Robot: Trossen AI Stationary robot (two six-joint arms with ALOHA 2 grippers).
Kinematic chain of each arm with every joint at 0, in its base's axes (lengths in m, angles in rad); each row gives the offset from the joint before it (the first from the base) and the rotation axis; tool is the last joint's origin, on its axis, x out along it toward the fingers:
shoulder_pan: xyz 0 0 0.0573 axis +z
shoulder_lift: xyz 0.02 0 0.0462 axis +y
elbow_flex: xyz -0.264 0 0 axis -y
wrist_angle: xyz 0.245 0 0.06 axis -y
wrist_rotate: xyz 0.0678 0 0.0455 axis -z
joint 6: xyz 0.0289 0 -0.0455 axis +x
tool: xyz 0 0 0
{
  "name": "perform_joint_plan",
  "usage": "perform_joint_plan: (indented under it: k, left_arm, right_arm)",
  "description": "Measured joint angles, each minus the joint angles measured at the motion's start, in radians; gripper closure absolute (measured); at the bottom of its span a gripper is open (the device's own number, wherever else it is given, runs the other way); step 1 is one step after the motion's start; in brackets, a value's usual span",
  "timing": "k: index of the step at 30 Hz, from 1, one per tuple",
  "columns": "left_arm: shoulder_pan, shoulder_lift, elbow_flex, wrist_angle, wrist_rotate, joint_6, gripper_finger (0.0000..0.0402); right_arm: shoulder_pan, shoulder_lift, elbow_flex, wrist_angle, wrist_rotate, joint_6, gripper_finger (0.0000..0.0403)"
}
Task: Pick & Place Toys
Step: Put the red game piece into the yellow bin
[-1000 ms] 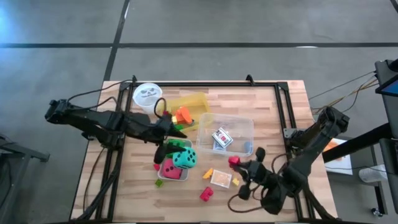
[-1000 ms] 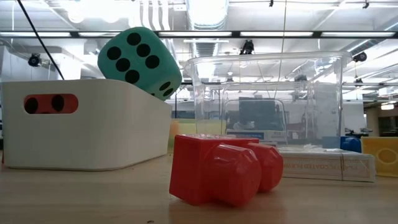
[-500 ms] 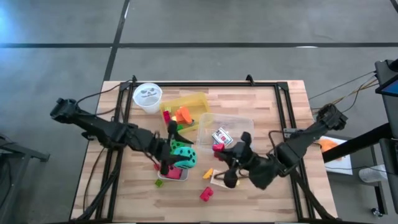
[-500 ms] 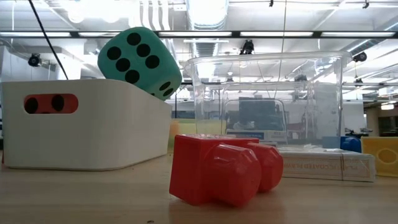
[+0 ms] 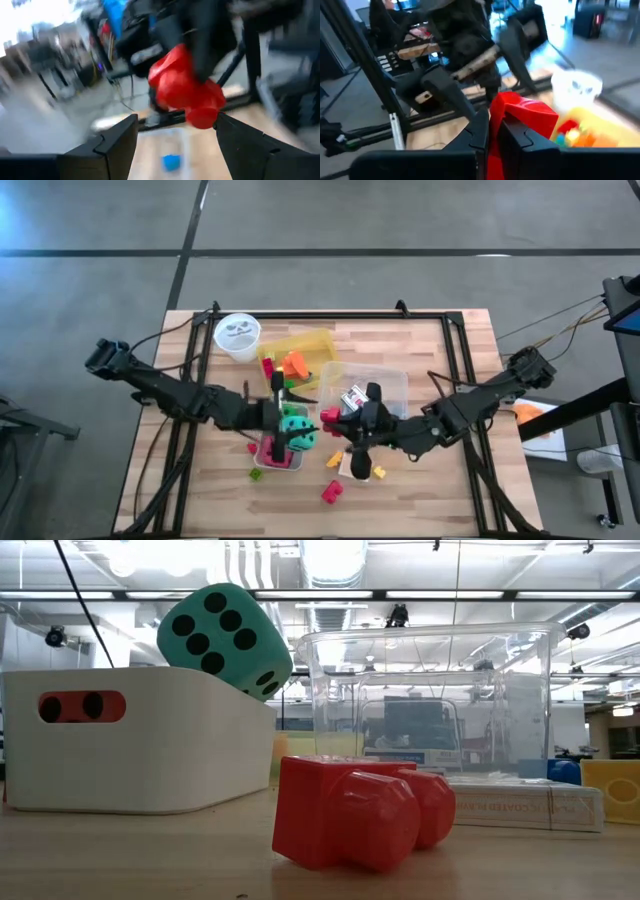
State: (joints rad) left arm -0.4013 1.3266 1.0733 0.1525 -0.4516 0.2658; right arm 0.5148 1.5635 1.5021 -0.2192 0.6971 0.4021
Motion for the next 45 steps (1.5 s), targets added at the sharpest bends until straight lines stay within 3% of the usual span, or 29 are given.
perform_joint_plan:
  k: [4,8,14,18,28,31,35,45]
  left_arm:
    - [0.023,0.000,0.000,0.008,0.112,-0.258,0.0144]
    - [0.036,0.000,0.000,0.054,0.263,-0.327,0.0144]
    - [0.039,0.000,0.000,0.090,0.356,-0.342,0.0144]
    - [0.039,0.000,0.000,0.123,0.364,-0.345,0.0144]
    - [0.042,-0.004,0.000,0.147,0.338,-0.349,0.0144]
    - [0.044,-0.003,0.000,0.156,0.336,-0.352,0.0144]
    - [0.048,0.001,0.001,0.149,0.325,-0.360,0.0144]
    - [0.067,0.002,0.000,0.114,0.314,-0.395,0.0144]
  right_arm:
    - [0.002,-0.001,0.000,0.034,0.005,-0.143,0.0388]
    - [-0.009,0.003,-0.001,0.135,-0.054,-0.249,0.0388]
    - [-0.023,0.006,-0.003,0.198,-0.088,-0.311,0.0388]
    - [-0.042,0.014,-0.005,0.237,-0.146,-0.314,0.0388]
    - [-0.055,0.040,-0.006,0.333,-0.146,-0.416,0.0388]
    - [-0.062,0.040,-0.006,0.332,-0.149,-0.421,0.0388]
    - [-0.078,0.045,-0.006,0.341,-0.244,-0.423,0.0388]
    - [-0.076,0.051,-0.007,0.339,-0.260,-0.426,0.0388]
